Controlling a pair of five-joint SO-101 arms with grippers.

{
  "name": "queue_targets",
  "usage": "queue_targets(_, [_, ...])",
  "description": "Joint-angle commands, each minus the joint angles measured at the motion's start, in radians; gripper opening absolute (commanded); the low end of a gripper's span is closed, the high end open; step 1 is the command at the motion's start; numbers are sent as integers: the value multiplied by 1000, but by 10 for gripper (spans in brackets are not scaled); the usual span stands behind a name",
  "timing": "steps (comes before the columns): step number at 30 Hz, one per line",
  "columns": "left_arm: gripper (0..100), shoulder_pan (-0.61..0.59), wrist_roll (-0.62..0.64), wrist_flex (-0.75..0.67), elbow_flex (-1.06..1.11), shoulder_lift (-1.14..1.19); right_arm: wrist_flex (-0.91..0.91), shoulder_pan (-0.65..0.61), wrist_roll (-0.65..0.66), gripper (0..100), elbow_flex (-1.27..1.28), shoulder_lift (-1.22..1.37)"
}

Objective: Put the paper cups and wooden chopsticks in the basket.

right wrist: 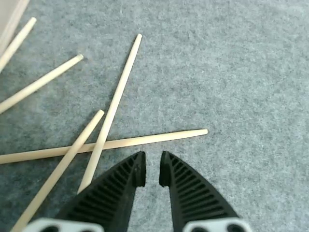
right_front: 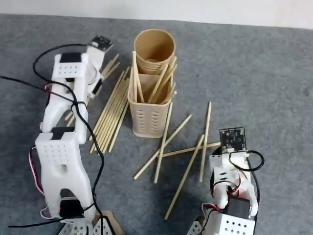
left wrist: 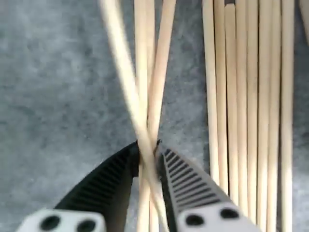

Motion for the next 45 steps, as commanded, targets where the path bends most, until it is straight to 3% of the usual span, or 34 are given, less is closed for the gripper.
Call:
queue_targets(1, [4, 27, 2, 94, -150, -15, -13, -7, 6, 67, 128, -10])
queue_targets(6, [4, 62, 89, 219, -389, -77, -13, -7, 6, 67, 128, -10])
queue_targets(12, [4, 219, 153, 356, -691, -246, -15, -7, 6, 67, 128, -10])
queue_targets(26, [4, 513, 353, 293, -1152, -348, -15, -7, 5, 67, 128, -10])
queue_targets(30, [4, 572, 414, 293, -1178, -357, -15, -7, 6, 67, 128, -10])
queue_targets(37, [4, 696, 407, 334, -1178, -358, -15, -7, 8, 67, 128, -10])
queue_targets(45, [4, 650, 358, 304, -1175, -335, -15, -7, 8, 67, 128, -10])
